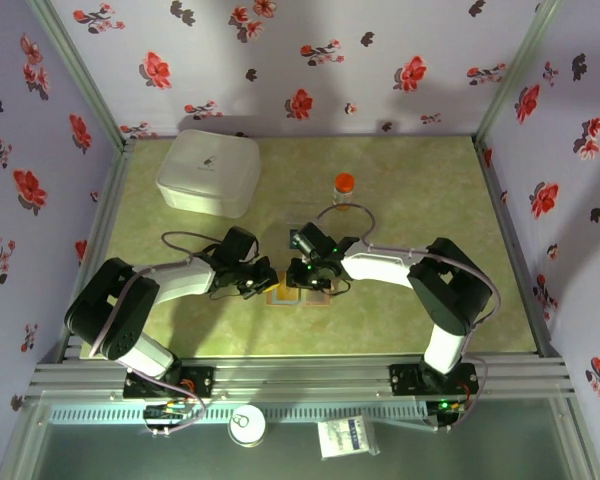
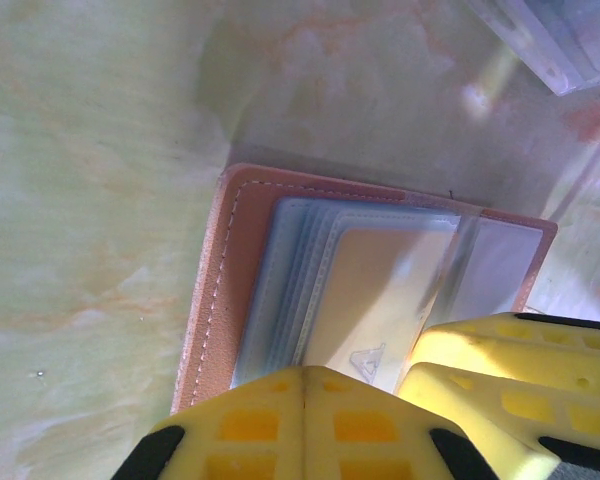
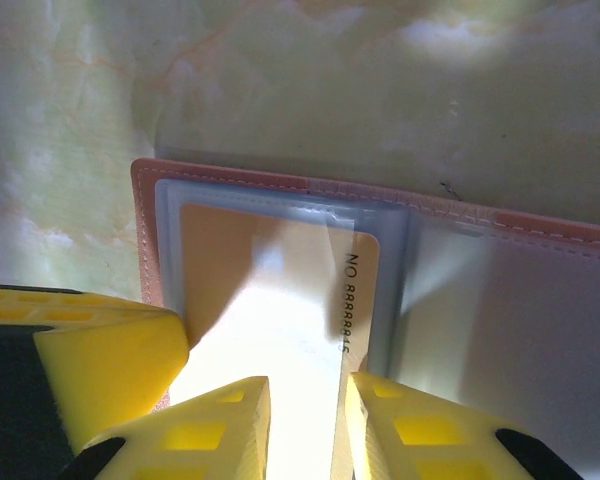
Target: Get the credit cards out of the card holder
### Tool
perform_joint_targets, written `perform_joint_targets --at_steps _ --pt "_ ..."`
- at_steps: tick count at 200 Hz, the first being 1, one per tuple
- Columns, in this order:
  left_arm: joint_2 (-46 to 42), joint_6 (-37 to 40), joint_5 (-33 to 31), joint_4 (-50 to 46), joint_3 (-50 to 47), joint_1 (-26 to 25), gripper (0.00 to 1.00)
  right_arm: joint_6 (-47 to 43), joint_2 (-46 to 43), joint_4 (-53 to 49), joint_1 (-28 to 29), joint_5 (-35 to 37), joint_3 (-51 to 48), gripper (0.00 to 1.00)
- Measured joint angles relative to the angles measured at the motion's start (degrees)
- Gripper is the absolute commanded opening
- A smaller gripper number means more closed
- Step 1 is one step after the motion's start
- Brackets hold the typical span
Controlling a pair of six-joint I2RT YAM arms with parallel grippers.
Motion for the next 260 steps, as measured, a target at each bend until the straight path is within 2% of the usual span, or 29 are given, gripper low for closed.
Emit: perform_joint_targets --at_steps 72,125,185,260 --pt "0.0 0.0 0.0 0.0 0.0 0.0 0.03 0.0 0.0 -1.7 0.0 1.8 0.0 0.28" --pt "-0.9 0.0 -0.1 -0.7 0.0 0.0 0.1 0.0 -2.5 -1.9 0.0 2.4 -0.5 0.28" --pt "-1.1 0.0 -0.5 -1.1 0.0 0.0 0.0 0.0 -3.5 0.0 0.0 1.8 -1.6 0.28" --pt "-0.4 0.0 -0.5 -0.9 0.0 0.0 0.0 0.6 -3.3 3.6 0.0 -0.3 -2.5 0.26"
